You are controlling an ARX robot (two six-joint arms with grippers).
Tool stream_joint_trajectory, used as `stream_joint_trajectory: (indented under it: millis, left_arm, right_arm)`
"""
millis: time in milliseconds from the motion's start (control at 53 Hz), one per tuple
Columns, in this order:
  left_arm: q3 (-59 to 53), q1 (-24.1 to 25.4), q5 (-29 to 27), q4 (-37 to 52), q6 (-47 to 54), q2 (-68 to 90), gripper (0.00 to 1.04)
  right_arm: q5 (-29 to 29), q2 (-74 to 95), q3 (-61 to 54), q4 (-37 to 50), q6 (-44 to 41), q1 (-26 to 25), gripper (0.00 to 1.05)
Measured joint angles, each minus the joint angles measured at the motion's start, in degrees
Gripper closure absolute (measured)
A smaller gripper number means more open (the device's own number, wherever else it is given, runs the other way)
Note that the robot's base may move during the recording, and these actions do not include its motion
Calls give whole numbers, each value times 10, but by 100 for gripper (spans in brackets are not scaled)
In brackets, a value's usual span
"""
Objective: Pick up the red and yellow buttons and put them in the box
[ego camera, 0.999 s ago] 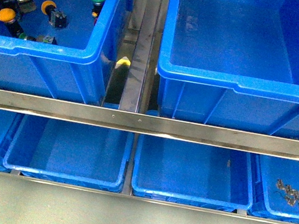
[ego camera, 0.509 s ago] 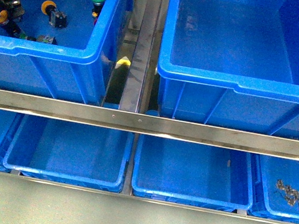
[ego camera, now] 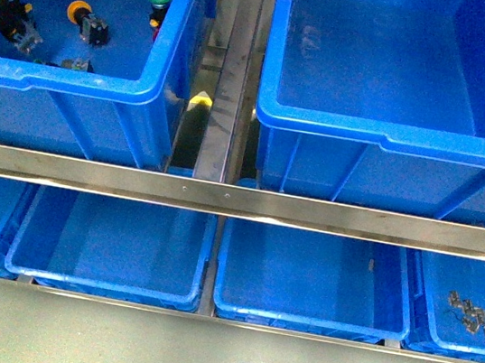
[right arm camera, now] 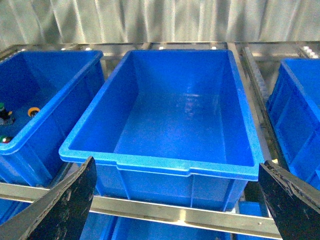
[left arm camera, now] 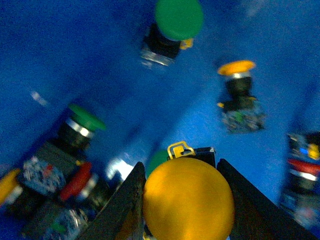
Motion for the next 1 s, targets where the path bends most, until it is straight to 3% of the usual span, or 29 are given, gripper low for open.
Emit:
stream_joint_trajectory:
  millis: [283,490,792,999]
  left_arm:
    - [-149,-19,199,-18,-74,-179,71]
    - [-191,-94,306,-31,-129,-233,71]
    - [-138,-269,307,-12,-183,-236,71]
    - [-92,-332,286,-12,-202,-186,71]
  right_arm:
    - [0,0,0,0,0,0,7]
    - [0,0,0,0,0,0,7]
    - [0,0,0,0,0,0,7]
    - [0,0,0,0,0,0,7]
